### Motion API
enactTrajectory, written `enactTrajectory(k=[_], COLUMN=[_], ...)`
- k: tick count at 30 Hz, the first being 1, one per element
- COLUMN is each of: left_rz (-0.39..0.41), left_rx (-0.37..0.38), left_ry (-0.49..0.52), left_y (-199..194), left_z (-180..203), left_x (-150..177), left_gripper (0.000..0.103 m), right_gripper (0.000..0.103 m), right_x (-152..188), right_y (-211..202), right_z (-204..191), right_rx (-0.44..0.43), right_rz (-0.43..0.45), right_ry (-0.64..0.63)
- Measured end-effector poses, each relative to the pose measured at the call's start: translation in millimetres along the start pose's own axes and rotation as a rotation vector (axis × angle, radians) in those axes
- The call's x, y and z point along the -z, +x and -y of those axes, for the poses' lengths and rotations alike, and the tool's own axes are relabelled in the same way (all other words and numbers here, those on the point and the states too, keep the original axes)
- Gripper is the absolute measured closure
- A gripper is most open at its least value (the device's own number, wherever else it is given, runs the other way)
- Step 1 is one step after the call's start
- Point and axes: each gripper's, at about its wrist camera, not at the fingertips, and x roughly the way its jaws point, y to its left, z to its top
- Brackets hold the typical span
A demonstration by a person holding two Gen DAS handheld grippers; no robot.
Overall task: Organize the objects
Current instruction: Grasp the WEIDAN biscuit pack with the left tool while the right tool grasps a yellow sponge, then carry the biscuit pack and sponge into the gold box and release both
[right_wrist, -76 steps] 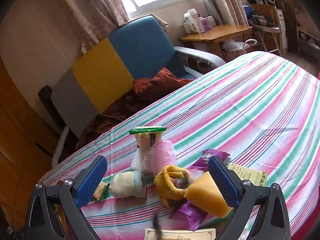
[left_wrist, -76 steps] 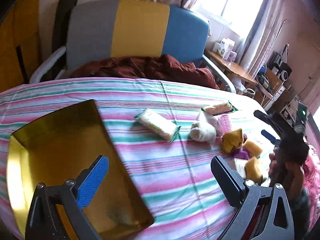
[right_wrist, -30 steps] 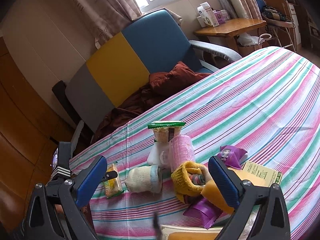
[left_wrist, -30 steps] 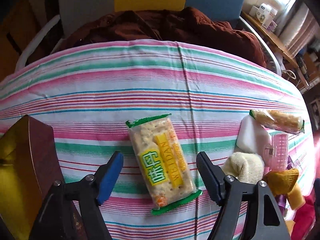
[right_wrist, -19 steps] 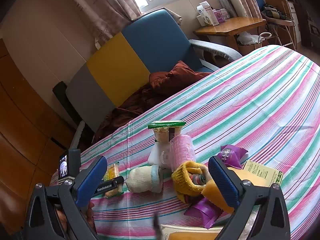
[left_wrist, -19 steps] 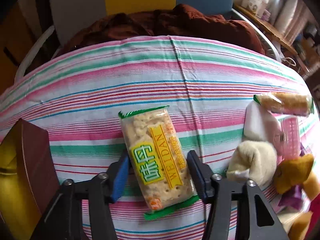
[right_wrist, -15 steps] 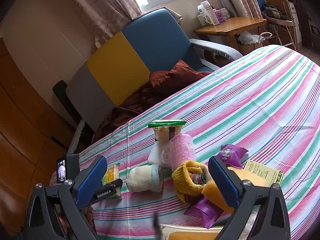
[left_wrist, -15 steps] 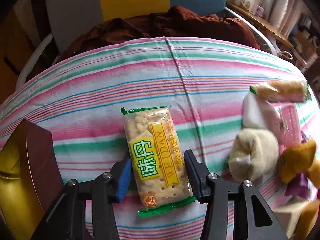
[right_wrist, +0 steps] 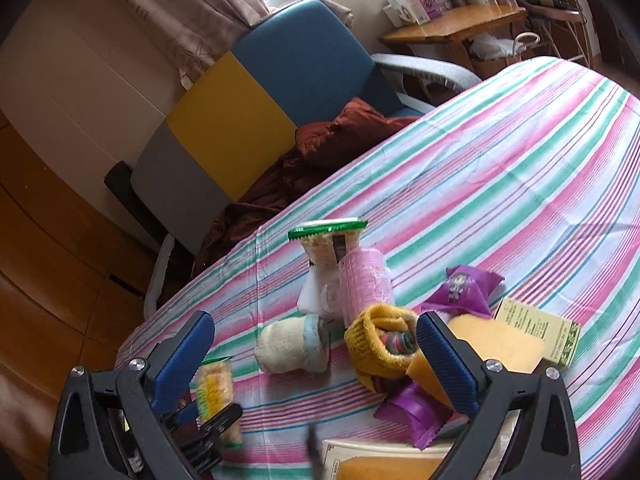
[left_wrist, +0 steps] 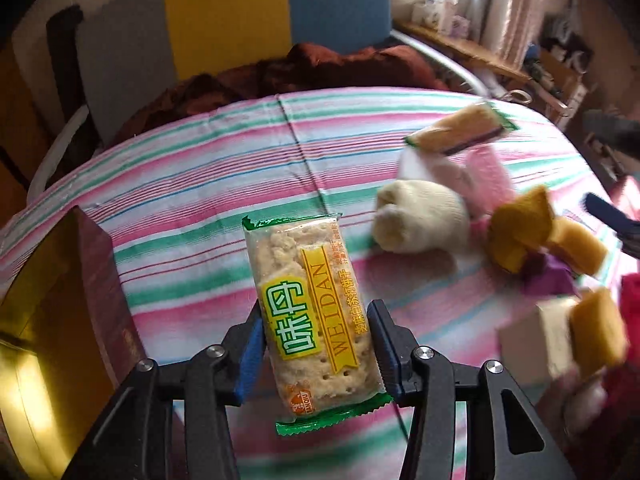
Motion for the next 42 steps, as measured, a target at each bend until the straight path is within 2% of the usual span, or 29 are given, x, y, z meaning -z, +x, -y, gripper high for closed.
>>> enactTrajectory(k=[4, 6, 10, 14, 18, 22, 25, 27, 30, 36, 42], left_rz=[0.037, 0.062, 0.119, 0.136, 0.145, 0.157, 0.173, 0.18, 0.186, 0.199, 0.214], left_rx=[0.035, 0.05, 0.086, 0.121, 0.135, 0.132, 0.123, 0.116, 0.103, 0.065, 0.013], left_ry=[-0.008, -0.006, -0.016, -0.045, -0.064, -0.078, -0.091, -0.097, -0.117, -0.182, -0.259], left_y=[-19.6, -29.0, -51.2, -63.9, -74.0, -81.2, -88.7, -93.0, -98.1, -108.4, -118.2], left_z=[-13.1, -23.2, -42.9, -55.5, -65.0, -73.0, -79.8, -85.0, -95.3, -125.3, -158.1], left_x=[8.0, 11.1, 17.8, 29.3, 42.5, 51.0, 57.8, 62.9, 69.8, 85.0, 99.8], left_gripper=[0.053, 0.053, 0.053, 0.053, 0.053, 0.053, 0.053, 0.053, 0.053, 0.053, 0.053], right_gripper=[0.0, 0.0, 0.0, 0.001, 0.006, 0.012, 0.021, 0.032, 0.036, 0.037, 0.037], right_x=[5.7, 8.8, 14.2, 28.6, 41.7, 55.6, 65.1, 71.0, 80.0, 82.7, 81.2], right_y=[1.2, -11.9, -40.5, -56.6, -58.2, -41.6, -20.4, -10.2, -5.4, -18.3, -29.2], right_z=[-2.8, -5.1, -1.5, 7.6, 10.4, -2.2, -6.1, -4.1, -2.7, -6.3, -40.5], right_rx=[-0.013, 0.001, 0.074, 0.161, 0.199, 0.243, 0.314, 0.344, 0.381, 0.325, 0.285], right_rz=[-0.068, -0.076, -0.082, -0.149, -0.183, -0.252, -0.327, -0.358, -0.343, -0.268, -0.177], right_ry=[-0.003, -0.034, -0.071, -0.099, -0.106, -0.15, -0.184, -0.188, -0.216, -0.203, -0.269])
